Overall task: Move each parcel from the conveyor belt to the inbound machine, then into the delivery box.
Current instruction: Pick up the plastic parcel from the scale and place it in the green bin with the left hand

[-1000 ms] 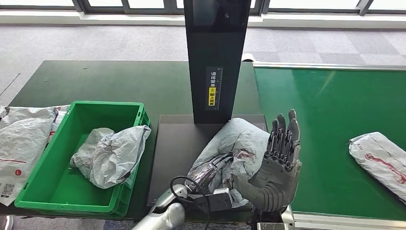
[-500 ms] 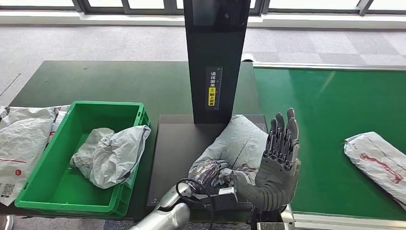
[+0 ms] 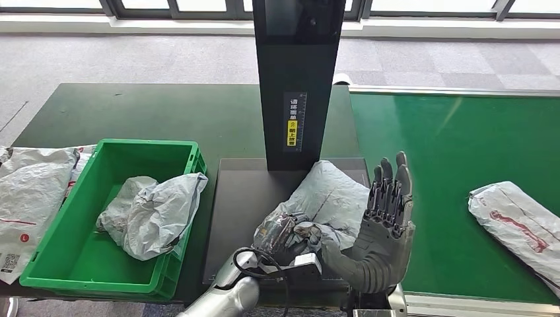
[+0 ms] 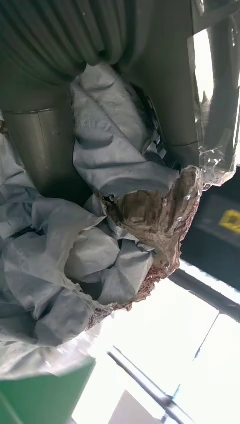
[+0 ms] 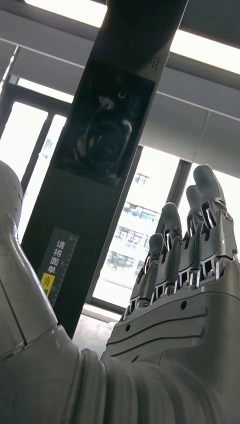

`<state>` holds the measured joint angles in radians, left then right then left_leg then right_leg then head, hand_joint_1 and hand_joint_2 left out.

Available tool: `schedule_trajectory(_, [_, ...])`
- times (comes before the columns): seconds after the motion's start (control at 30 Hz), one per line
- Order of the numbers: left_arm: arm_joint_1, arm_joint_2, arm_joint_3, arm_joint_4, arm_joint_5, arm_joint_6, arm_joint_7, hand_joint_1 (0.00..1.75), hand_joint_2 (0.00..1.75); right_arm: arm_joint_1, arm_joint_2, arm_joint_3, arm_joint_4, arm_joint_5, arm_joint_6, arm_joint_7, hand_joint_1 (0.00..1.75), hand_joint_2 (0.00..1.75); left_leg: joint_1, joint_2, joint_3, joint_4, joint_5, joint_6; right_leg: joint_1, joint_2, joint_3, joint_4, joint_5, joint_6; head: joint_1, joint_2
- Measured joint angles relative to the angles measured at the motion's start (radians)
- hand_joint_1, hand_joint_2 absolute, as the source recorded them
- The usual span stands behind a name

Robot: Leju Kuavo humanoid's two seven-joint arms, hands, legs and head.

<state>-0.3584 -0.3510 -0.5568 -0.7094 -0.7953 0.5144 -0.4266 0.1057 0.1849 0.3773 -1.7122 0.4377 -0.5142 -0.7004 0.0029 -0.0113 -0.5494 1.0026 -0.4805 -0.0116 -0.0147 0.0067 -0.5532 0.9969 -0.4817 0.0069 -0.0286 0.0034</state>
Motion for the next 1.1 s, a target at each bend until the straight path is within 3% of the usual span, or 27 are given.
schedule_trajectory(0.1, [0.039,0.011,0.048,-0.101,0.01,0.028,-0.041,1.75,1.75,0.006,-0.005,0.0,0.0,-0.008,-0.001,0.0,0.0,1.75,0.0,0.0,0.0,0.0,0.0,0.0,0.0,0.0,0.0,0.0,0.0,0.0,0.0,0.0])
schedule_trajectory(0.3, [0.108,0.034,0.094,-0.274,0.021,0.03,-0.047,1.75,1.75,0.012,-0.014,0.0,0.0,-0.013,-0.004,0.0,0.0,1.75,0.0,-0.001,-0.002,0.0,0.0,0.0,0.0,0.0,-0.001,0.0,0.0,0.0,0.0,0.0])
schedule_trajectory(0.77, [0.157,0.047,0.117,-0.385,0.043,0.057,-0.076,1.75,1.75,0.015,-0.018,0.0,0.0,-0.017,-0.013,0.0,0.0,1.75,0.0,-0.001,-0.002,0.0,0.0,0.0,0.0,0.0,-0.002,0.0,0.0,0.0,0.0,0.0])
schedule_trajectory(1.1, [0.296,0.066,0.205,-0.702,0.168,0.112,-0.178,1.75,1.75,0.076,-0.022,0.0,-0.043,-0.001,-0.029,0.0,0.0,1.75,0.0,-0.001,-0.004,0.0,-0.001,0.0,0.0,0.0,-0.004,0.0,-0.001,-0.001,0.0,0.0])
